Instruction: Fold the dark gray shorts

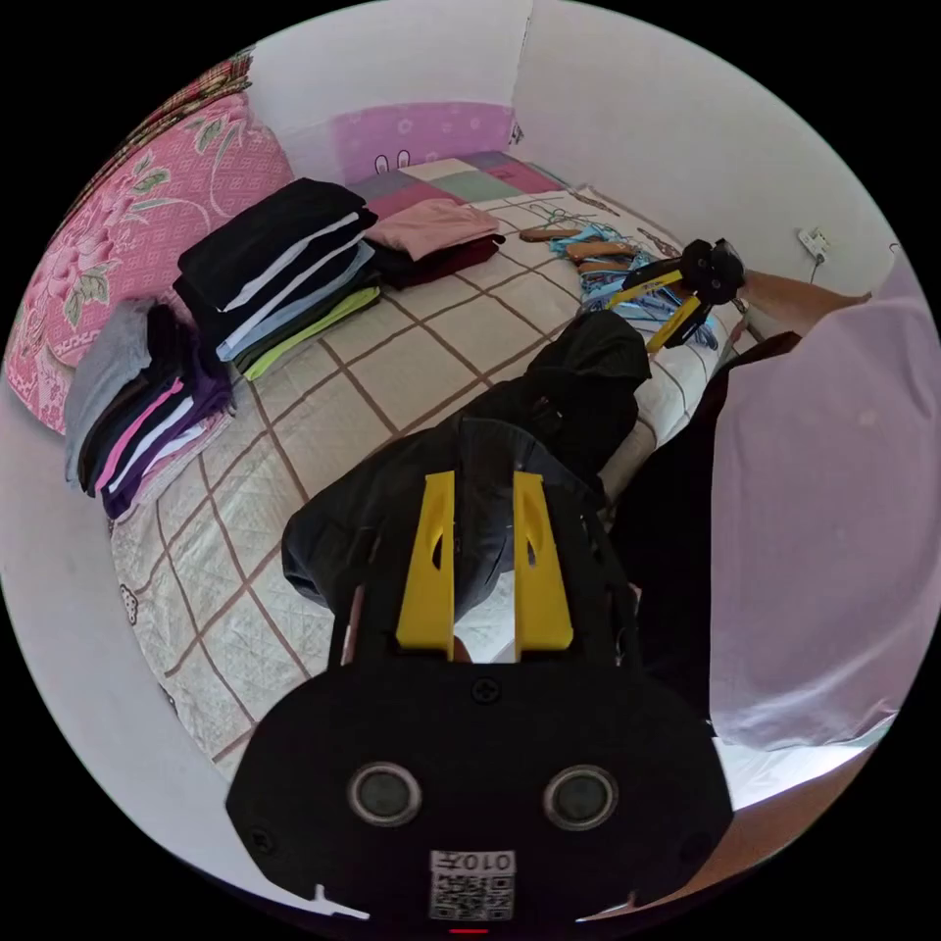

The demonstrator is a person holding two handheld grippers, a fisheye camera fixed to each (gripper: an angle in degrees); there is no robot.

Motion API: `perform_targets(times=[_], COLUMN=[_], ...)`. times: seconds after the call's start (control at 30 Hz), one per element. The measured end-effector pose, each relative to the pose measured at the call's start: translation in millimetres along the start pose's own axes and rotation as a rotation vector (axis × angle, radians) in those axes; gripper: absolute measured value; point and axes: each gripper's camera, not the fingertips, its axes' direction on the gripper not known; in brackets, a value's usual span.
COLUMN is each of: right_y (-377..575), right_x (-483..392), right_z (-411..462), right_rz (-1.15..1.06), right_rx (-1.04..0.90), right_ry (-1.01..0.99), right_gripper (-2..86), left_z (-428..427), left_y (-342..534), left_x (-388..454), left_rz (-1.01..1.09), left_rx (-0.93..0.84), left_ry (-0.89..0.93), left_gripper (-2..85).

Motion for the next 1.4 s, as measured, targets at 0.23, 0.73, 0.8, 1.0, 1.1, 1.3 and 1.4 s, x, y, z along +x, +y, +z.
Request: perform_targets(times=[0.23,0.73,0.8,1.0,1.1,1.3,1.4], right_y=[-63,-58,-51,-16,0,26,30], right_x=[9,60,59,68,86,137,156], right_z=[13,-17,-23,-60,-97,-197,-253], right_rz=[-0.084,0.388,0.459,0.689,0.754,0.775,0.716], right_rx=[0.012,0.130,0.144,0.283,0.388,0.649,0.753], right_ry=[-0.026,-0.283,-0.293,-0.345,-0.333,-0.258,-0.210], right_gripper=[10.8,3.2,2.8,2.3,2.2,2.1,2.1], left_z=[-35,-8,-12,-60,-105,-218,-283], left_y=[11,20,30,70,86,137,174], left_x=[3,4,-2,-34,-51,-94,-110], left_rz=[0.034,0.102,0.071,-0.053,-0.068,-0.156,-0.230], left_rx=[-0.021,-0.146,-0.146,-0.014,0.104,0.474,0.697], left_ry=[-0.022,-0.016,-0.002,0.054,0.078,0.134,0.127], left_gripper=[11.4,5.4,3.6,0.7,0.3,0.1,0.0])
